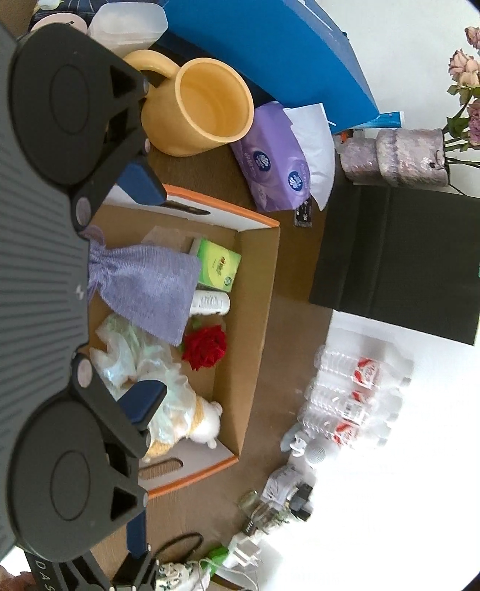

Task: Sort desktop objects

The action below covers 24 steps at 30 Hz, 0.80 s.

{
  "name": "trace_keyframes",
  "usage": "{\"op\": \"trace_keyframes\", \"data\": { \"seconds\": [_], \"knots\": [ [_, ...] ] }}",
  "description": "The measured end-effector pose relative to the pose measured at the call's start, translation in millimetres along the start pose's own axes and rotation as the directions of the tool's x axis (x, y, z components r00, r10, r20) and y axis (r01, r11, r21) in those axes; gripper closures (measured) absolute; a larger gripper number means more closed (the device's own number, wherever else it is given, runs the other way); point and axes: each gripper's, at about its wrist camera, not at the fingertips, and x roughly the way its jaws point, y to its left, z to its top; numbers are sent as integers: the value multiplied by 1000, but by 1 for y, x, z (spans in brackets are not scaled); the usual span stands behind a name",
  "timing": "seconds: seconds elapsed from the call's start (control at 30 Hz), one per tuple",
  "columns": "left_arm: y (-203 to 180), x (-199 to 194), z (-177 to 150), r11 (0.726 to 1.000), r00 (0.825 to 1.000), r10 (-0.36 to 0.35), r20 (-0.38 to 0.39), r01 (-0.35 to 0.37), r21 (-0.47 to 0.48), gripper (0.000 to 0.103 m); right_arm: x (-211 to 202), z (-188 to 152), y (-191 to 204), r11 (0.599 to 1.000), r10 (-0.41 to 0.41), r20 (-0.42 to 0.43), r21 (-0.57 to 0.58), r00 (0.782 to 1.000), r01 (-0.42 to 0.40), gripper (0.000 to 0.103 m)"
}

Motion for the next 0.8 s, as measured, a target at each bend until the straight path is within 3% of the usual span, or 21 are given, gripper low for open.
{"op": "trace_keyframes", "data": {
  "seconds": [0.43,0.8],
  "knots": [
    [-12,-41,-23,1000,999,-1,52,2,-14,0,-36,-32,2,998,-57,3,30,998,57,0],
    [-19,-58,-44,999,1000,30,-1,-30,-14,0,-54,-52,7,990,-119,-7,73,993,119,0]
  ]
}}
